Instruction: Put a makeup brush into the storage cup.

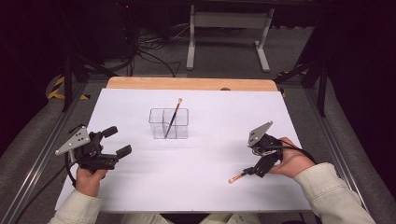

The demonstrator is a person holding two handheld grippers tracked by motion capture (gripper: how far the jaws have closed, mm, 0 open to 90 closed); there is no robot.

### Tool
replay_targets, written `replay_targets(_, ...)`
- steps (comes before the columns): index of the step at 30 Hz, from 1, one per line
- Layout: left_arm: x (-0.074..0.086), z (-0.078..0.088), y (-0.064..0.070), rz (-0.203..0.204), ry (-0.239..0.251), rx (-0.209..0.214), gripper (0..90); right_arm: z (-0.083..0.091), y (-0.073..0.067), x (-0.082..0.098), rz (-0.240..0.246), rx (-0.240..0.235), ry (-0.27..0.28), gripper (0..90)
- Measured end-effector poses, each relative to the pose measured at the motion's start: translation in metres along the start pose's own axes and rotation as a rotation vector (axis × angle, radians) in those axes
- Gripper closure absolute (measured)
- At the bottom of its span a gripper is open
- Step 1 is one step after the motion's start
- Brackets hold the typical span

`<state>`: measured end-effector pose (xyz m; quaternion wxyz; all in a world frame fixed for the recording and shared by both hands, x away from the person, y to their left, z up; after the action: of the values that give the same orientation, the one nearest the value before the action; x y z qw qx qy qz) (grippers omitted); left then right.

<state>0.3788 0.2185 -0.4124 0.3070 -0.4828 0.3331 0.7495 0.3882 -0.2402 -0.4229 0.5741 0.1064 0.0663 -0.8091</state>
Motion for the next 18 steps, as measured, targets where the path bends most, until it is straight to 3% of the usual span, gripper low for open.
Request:
replay_targets(6, 0.0, 0.0, 0.0, -0.011, -0.005, -0.008, 0.2, -0.007, -0.003, 0.001, 0.011, -0.031, -0.032, 5.9)
replay_targets(18, 0.001, -0.002, 0.001, -0.016, -0.011, -0.009, 0.2, -0.014, -0.003, 0.003, 0.02, -0.045, -0.063, 7.7)
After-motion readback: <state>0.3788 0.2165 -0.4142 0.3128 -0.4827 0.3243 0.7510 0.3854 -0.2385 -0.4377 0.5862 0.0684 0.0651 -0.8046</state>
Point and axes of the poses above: each handheld gripper's, and its own axes: z roughly backward along the jaws, x roughly out of its underside, y roughly to its right, the point moved 5 cm from there along -z, roughly forward along the jaws, and after that the axes turned 11 degrees about -y, right-handed, at the moved point
